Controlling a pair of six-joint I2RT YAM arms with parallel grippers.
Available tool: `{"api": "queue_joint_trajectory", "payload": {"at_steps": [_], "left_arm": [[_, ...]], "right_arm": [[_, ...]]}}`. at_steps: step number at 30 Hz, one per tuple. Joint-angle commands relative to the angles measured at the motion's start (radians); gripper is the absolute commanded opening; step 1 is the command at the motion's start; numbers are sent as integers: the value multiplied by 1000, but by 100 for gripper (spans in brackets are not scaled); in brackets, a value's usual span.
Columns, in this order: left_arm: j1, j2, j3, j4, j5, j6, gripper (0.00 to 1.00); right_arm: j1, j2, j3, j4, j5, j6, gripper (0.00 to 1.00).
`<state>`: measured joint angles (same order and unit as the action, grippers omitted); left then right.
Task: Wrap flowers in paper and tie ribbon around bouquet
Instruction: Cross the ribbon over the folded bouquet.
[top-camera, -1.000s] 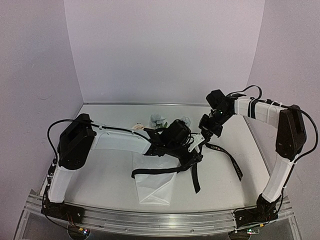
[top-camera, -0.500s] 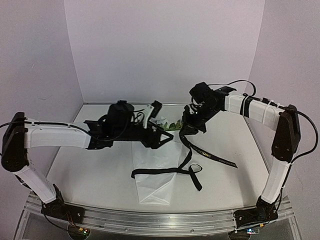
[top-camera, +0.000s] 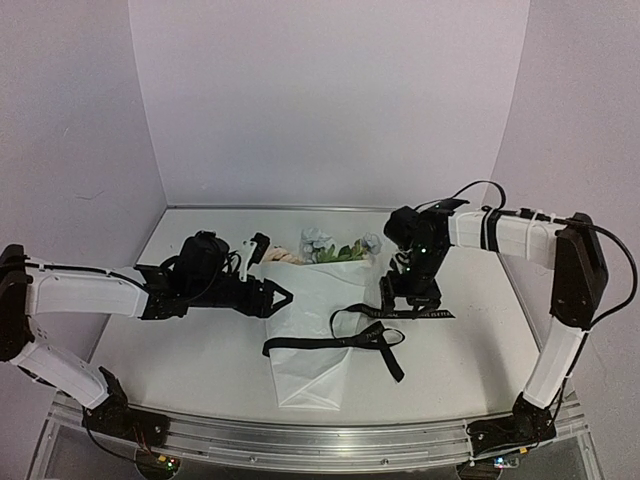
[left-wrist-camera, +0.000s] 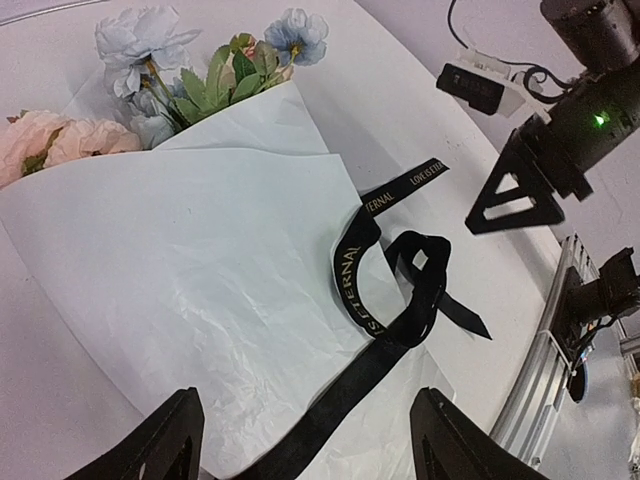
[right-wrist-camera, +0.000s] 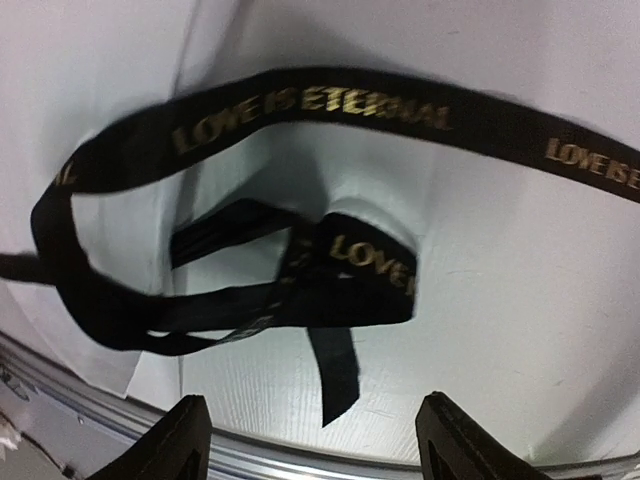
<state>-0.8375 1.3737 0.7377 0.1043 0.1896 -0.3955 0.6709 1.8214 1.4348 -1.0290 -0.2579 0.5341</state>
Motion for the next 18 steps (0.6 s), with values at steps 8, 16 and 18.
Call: {"api": "queue_joint_trajectory", "payload": {"at_steps": [8, 16, 18], "left_arm": [[0, -22, -10, 2, -17, -10, 74], [5, 7, 3, -5, -12, -3, 73], [6, 15, 8, -6, -4, 0, 73]], "right_arm": [[-73, 106, 65, 163, 125, 276, 68], [-10, 114, 39, 279, 167, 369, 74], [-9, 123, 26, 293, 187, 406, 76]]}}
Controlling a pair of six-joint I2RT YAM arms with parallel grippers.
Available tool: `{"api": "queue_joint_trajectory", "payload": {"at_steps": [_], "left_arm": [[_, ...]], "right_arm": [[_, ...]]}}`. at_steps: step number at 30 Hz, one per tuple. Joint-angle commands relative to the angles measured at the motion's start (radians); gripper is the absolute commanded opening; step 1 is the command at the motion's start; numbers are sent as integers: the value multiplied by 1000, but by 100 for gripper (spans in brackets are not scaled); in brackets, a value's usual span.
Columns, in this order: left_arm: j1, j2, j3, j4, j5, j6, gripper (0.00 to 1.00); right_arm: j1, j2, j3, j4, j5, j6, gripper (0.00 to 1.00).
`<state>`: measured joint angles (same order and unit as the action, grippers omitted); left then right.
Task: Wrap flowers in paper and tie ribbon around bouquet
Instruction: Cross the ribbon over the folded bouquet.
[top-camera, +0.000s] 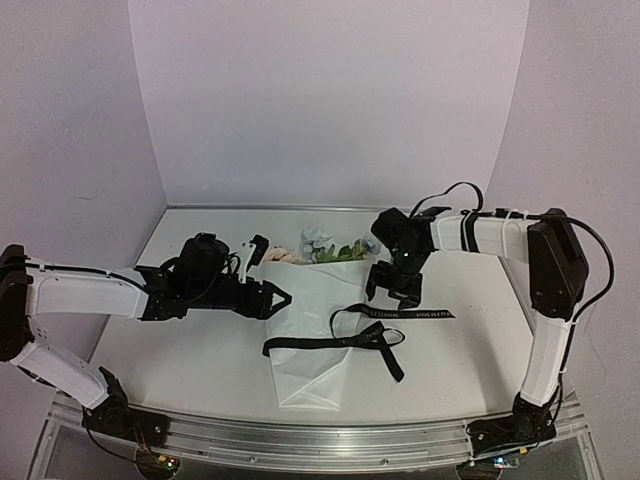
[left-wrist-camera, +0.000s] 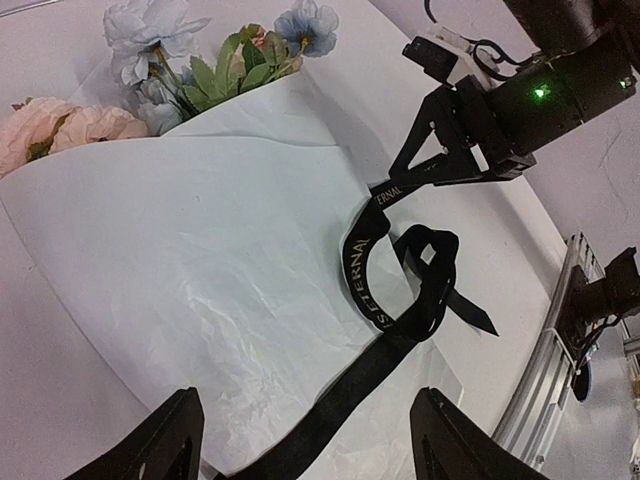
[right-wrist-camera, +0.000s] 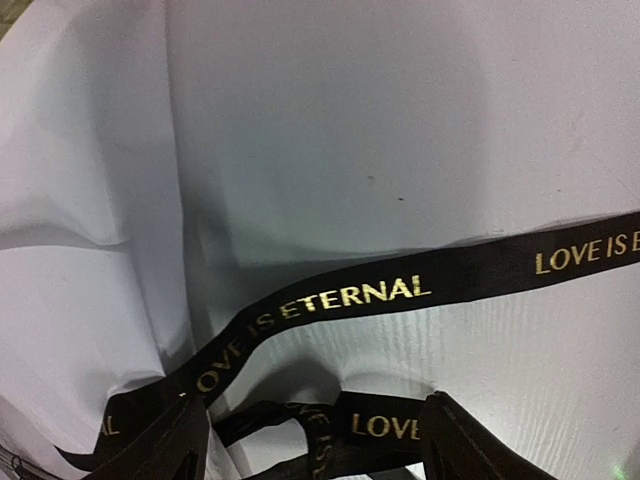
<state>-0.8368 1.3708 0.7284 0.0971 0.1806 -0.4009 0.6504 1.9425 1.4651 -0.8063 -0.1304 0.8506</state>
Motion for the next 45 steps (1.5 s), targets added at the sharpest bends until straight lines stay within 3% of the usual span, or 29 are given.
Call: {"api": "queue_joint_trajectory", "payload": {"at_steps": [1, 10, 20, 26, 35, 38, 45], "left_arm": [[5, 19, 20, 0, 7, 6, 73], [6, 7, 28, -22, 9, 12, 73], [7, 10, 41, -39, 10, 14, 72], [7, 10, 43, -46, 5, 15, 72], [8, 23, 48, -41, 11, 13, 72], [8, 19, 48, -44, 7, 13, 71], [8, 31, 67, -95, -56, 26, 68]], "right_arm": [[11, 5, -13, 75, 77, 109, 76], [-57, -74, -194, 75, 347, 231, 74], [-119, -21, -191, 71, 368, 271, 71], [-111, 7, -218, 62, 344, 339, 61], [-83, 18, -263, 29, 361, 397, 54], [-82, 36, -271, 74, 344, 406, 45], [-86, 47, -274, 149, 338, 365, 10]]}}
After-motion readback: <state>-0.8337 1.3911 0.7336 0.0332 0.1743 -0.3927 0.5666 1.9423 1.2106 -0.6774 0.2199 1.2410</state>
